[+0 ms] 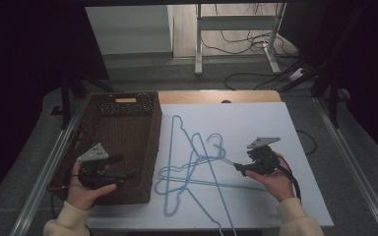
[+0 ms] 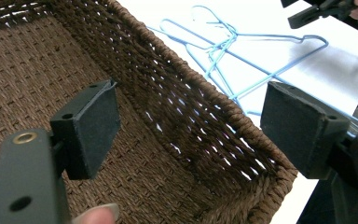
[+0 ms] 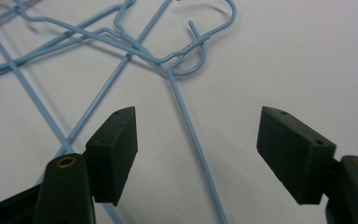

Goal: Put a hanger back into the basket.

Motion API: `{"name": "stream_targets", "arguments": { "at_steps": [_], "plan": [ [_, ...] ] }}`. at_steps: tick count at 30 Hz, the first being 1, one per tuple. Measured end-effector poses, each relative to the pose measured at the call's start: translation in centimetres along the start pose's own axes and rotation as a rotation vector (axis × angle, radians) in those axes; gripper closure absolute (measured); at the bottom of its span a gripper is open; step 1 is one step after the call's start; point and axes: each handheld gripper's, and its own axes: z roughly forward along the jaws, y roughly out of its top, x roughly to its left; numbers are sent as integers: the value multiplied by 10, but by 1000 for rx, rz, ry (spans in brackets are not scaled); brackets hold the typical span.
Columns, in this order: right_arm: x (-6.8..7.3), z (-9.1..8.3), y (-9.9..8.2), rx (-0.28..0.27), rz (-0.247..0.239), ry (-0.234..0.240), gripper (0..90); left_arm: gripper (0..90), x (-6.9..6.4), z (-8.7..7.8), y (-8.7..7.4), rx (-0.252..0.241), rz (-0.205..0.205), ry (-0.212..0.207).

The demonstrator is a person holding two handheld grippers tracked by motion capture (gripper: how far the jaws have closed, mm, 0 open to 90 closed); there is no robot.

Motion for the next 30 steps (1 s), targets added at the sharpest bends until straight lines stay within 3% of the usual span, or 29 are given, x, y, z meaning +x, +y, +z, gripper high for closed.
{"name": "stream_targets", "arguments": {
  "at_steps": [11,16,21,28,30],
  "plan": [
    [-1,40,18,108,-55,11,381,201,1,1,0,-1,0,2],
    [-1,49,24,125,-69,27,429,201,2,0,0,-1,-3,4],
    [4,62,28,167,-105,51,527,201,2,-1,1,-5,-2,6],
    [5,68,30,206,-107,76,644,201,2,-2,1,-7,1,7],
    [7,69,32,214,-117,85,720,201,2,-3,1,-11,1,7]
  ]
}}
